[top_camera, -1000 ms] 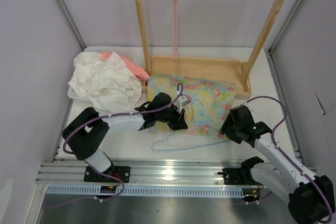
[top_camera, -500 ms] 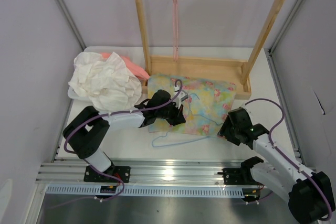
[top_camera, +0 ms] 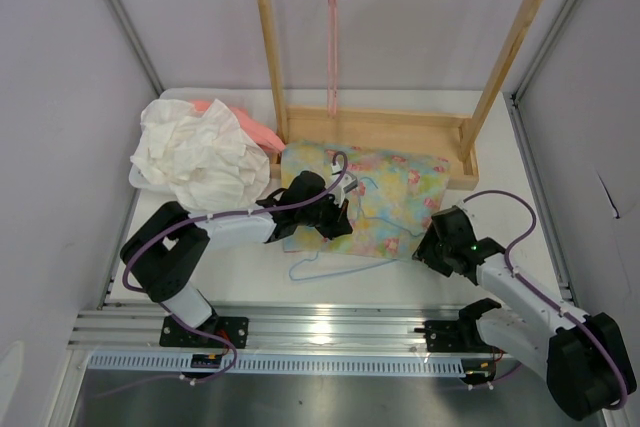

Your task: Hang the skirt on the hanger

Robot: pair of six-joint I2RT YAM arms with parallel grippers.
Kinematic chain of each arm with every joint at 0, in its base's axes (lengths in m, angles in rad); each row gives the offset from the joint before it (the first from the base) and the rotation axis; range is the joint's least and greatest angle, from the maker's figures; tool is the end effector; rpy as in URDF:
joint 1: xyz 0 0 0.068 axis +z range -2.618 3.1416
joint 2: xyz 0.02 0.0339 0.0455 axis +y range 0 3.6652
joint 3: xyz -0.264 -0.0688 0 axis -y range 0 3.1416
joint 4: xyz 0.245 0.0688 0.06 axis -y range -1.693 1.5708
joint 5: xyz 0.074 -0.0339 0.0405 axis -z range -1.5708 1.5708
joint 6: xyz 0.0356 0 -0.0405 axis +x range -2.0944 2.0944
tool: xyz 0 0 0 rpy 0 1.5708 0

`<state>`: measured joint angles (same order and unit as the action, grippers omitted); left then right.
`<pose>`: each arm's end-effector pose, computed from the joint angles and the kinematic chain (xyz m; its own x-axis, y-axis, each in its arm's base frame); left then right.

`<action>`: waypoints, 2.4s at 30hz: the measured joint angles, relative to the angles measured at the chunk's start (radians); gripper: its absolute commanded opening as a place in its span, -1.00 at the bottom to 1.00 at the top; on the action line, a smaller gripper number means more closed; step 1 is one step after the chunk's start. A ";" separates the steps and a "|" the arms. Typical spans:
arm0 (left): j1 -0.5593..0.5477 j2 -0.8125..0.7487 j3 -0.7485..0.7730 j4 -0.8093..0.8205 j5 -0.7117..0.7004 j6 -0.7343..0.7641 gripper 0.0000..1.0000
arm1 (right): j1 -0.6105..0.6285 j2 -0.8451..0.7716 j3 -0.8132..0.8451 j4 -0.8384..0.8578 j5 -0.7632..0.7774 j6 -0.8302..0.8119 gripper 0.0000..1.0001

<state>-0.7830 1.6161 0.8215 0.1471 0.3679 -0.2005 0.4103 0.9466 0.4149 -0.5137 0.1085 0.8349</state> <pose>0.2262 -0.2432 0.1798 -0.5906 0.3256 -0.7384 0.7591 0.5346 -0.3714 0.1502 0.0612 0.1606 -0.7895 0.4601 -0.4061 0.3553 0.8822 0.3089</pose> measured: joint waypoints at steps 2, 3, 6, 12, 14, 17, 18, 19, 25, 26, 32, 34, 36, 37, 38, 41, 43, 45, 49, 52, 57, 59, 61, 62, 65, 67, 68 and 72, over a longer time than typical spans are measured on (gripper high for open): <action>0.000 0.000 0.000 0.000 -0.001 0.000 -1.00 | 0.000 0.005 -0.006 0.016 0.000 0.003 -0.26; 0.000 0.000 0.000 0.000 -0.003 0.000 -1.00 | 0.000 0.006 -0.008 0.023 0.000 0.002 -0.36; 0.000 0.000 0.000 0.000 -0.010 0.002 -1.00 | 0.000 0.007 -0.007 0.023 0.006 0.008 -0.52; 0.000 0.000 -0.004 0.007 -0.051 0.019 -1.00 | -0.090 0.005 0.093 -0.045 0.011 -0.046 -0.68; 0.000 0.000 -0.008 0.013 -0.065 0.022 -1.00 | -0.140 0.005 0.136 -0.054 -0.004 -0.067 -0.68; 0.000 0.001 -0.020 0.042 -0.089 0.024 -1.00 | -0.191 0.006 0.182 -0.063 -0.022 -0.098 -0.68; 0.000 0.002 -0.026 0.055 -0.097 0.024 -1.00 | -0.200 0.006 0.192 -0.071 -0.027 -0.107 -0.68; 0.000 0.005 -0.034 0.070 -0.105 0.023 -1.00 | -0.208 0.006 0.204 -0.081 -0.033 -0.114 -0.68; 0.000 0.035 -0.074 0.133 -0.154 0.017 -1.00 | -0.276 0.010 0.270 -0.124 -0.078 -0.151 -0.68; 0.000 0.039 -0.078 0.138 -0.161 0.017 -1.00 | -0.289 0.013 0.281 -0.126 -0.084 -0.156 -0.68; 0.000 0.042 -0.106 0.185 -0.223 0.016 -1.00 | -0.349 0.047 0.344 -0.149 -0.135 -0.182 -0.70; 0.000 0.043 -0.108 0.189 -0.253 0.016 -1.00 | -0.357 0.052 0.351 -0.148 -0.144 -0.186 -0.69; 0.000 0.046 -0.108 0.195 -0.291 0.016 -1.00 | -0.367 0.052 0.351 -0.154 -0.152 -0.192 -0.69; 0.000 0.047 -0.108 0.199 -0.306 0.017 -1.00 | -0.372 0.052 0.351 -0.156 -0.154 -0.195 -0.69; 0.000 0.048 -0.108 0.203 -0.320 0.017 -1.00 | -0.378 0.052 0.351 -0.159 -0.156 -0.199 -0.70; 0.000 0.049 -0.107 0.214 -0.350 0.019 -1.00 | -0.389 0.051 0.351 -0.162 -0.163 -0.206 -0.70; 0.000 0.049 -0.106 0.219 -0.358 0.023 -1.00 | -0.391 0.051 0.351 -0.162 -0.167 -0.211 -0.70; -0.001 0.050 -0.102 0.219 -0.369 0.032 -1.00 | -0.395 0.051 0.346 -0.161 -0.169 -0.219 -0.70; -0.001 0.052 -0.079 0.219 -0.377 0.067 -1.00 | -0.456 0.044 0.323 -0.161 -0.188 -0.236 -0.70; -0.002 0.052 -0.072 0.240 -0.373 0.092 -1.00 | -0.481 0.043 0.307 -0.157 -0.196 -0.245 -0.70; -0.002 0.052 -0.071 0.281 -0.357 0.132 -1.00 | -0.484 0.049 0.283 -0.147 -0.204 -0.253 -0.49; -0.002 0.052 -0.058 0.276 -0.356 0.150 -1.00 | -0.484 0.055 0.275 -0.141 -0.205 -0.257 -0.26; -0.002 0.052 -0.042 0.281 -0.354 0.160 -1.00 | -0.474 0.063 0.267 -0.140 -0.200 -0.260 -0.02; -0.002 0.052 -0.039 0.293 -0.348 0.162 -1.00 | -0.464 0.064 0.264 -0.140 -0.195 -0.259 0.04; -0.001 0.046 -0.039 0.307 -0.329 0.172 -1.00 | -0.403 0.064 0.259 -0.140 -0.179 -0.255 0.25; -0.001 0.044 -0.039 0.312 -0.318 0.182 -1.00 | -0.357 0.064 0.259 -0.140 -0.166 -0.247 0.32; -0.001 0.044 -0.038 0.314 -0.314 0.188 -1.00 | -0.335 0.063 0.259 -0.140 -0.152 -0.243 0.33; -0.001 0.045 -0.012 0.299 -0.311 0.220 -1.00 | -0.227 0.043 0.259 -0.132 -0.096 -0.217 0.44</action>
<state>-0.7837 1.6608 0.8097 0.4461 0.0566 0.0193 0.1829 0.9897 0.6735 -0.6453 0.0124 0.6178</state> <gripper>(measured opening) 0.025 0.689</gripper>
